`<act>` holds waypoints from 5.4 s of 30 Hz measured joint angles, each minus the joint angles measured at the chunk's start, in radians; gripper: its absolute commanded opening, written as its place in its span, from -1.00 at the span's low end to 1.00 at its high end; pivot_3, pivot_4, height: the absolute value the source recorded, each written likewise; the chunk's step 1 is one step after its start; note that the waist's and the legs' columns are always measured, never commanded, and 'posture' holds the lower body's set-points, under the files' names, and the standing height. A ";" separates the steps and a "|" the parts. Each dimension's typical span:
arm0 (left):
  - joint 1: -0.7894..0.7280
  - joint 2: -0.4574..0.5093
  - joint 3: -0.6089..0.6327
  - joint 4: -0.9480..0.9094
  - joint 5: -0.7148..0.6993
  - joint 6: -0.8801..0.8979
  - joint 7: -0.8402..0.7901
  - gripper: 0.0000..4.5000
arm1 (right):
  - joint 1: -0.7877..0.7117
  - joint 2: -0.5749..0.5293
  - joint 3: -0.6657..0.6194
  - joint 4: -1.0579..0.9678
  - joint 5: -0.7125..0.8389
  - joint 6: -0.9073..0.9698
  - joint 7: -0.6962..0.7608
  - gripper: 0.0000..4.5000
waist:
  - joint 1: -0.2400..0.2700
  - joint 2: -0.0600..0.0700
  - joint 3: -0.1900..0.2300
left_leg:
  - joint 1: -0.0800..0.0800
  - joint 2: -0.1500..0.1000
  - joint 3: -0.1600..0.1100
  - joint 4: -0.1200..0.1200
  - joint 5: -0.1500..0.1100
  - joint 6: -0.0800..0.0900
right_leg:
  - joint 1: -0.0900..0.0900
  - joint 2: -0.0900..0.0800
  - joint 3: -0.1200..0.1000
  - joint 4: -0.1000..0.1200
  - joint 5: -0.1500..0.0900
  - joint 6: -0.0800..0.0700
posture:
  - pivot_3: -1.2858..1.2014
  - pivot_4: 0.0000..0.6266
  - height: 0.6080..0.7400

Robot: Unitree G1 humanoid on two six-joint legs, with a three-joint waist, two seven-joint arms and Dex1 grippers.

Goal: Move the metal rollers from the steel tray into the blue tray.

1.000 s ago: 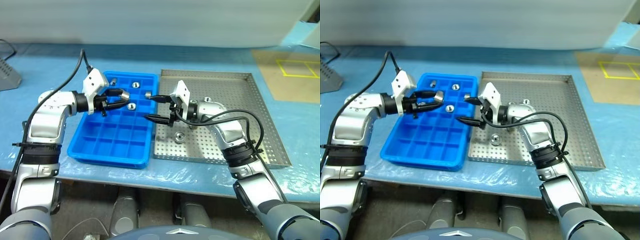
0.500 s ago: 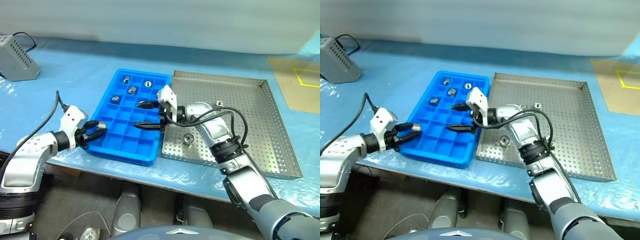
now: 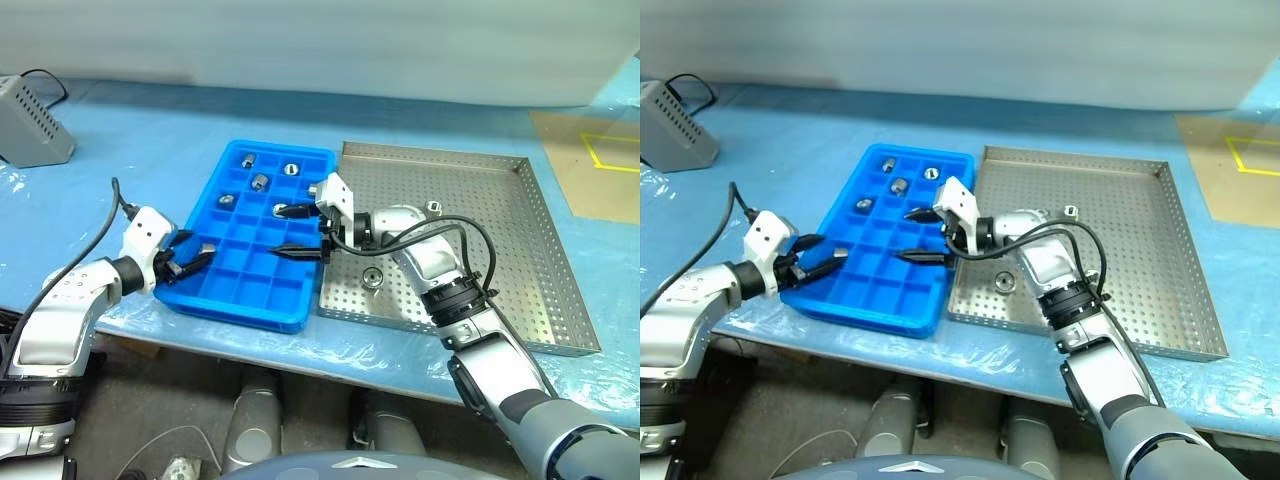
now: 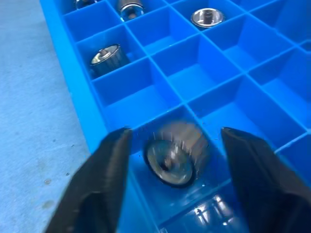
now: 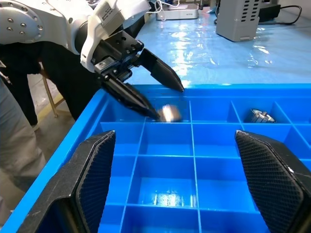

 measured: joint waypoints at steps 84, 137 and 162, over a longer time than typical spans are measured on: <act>-0.823 -0.505 -0.443 1.026 0.371 -0.776 -0.385 -0.17 | 0.629 -0.310 -0.279 -0.806 0.135 0.378 -0.523 0.80 | -0.222 0.003 -0.009 | -0.011 -0.002 0.001 0.024 -0.009 0.023 | 0.010 -0.002 0.001 -0.011 0.002 0.005 | -0.35 -0.52 1.00; -0.249 -0.108 -0.161 0.303 0.152 -0.218 0.041 0.51 | 0.142 -0.087 0.001 -0.183 0.016 0.076 -0.140 0.80 | -0.057 0.001 -0.008 | -0.011 0.001 0.001 0.016 -0.003 0.010 | -0.001 -0.001 0.001 -0.001 0.002 0.004 | 0.08 -0.52 1.00; -0.770 -0.446 -0.373 0.797 0.188 -0.483 -0.187 0.81 | 0.370 -0.273 -0.274 -0.507 0.081 0.235 -0.331 0.80 | -0.122 0.000 -0.008 | -0.013 0.000 0.003 0.020 -0.005 0.013 | -0.001 -0.001 0.002 -0.002 0.003 0.005 | -0.32 -0.52 1.00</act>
